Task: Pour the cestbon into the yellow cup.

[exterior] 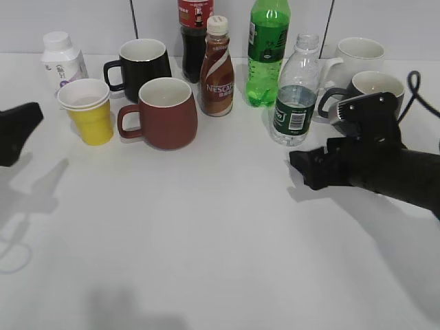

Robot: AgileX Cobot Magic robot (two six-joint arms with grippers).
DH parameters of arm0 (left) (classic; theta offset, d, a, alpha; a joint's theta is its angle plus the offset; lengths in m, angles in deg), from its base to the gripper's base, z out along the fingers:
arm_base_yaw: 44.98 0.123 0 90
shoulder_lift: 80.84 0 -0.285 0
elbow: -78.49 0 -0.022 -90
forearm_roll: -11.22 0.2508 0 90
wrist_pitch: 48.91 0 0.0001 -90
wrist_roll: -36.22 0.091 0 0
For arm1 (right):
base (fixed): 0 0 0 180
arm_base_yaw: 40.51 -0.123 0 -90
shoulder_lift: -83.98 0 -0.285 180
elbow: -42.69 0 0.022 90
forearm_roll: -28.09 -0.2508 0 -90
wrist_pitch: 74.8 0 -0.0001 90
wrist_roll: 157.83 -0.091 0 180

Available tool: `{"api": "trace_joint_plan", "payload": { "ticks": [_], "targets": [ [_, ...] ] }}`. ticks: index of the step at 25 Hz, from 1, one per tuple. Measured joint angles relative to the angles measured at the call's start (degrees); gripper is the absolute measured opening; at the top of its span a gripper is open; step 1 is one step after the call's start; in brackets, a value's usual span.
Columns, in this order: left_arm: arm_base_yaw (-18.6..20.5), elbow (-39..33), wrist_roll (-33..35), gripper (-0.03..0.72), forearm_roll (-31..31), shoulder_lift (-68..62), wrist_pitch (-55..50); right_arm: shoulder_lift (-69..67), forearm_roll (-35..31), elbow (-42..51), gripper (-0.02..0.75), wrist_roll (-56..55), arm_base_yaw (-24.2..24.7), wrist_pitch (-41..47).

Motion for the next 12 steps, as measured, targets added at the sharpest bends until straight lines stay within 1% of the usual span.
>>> {"api": "trace_joint_plan", "payload": {
  "ticks": [3, 6, 9, 11, 12],
  "targets": [
    [0.0, 0.9, -3.32, 0.533, 0.94, 4.7, -7.02, 3.68, 2.95, 0.35, 0.597, -2.49, 0.0, 7.15],
    [-0.92, 4.29, -4.47, 0.529, 1.23, 9.98, -17.27, 8.25, 5.9, 0.41, 0.596, -6.04, 0.0, 14.98],
    [-3.08, 9.51, -4.65, 0.528, 1.23, 14.26, -30.72, 13.28, 9.49, 0.41, 0.596, -11.83, 0.0, 24.04],
    [-5.07, 13.36, -4.7, 0.527, 1.17, 16.68, -42.05, 16.84, 10.61, 0.41, 0.596, -14.99, 0.0, 30.36],
    [-6.53, 15.89, -4.7, 0.527, 0.59, 17.96, -48.2, 19.22, 10.84, 0.41, 0.596, -15.88, 0.0, 35.32]
  ]
}}
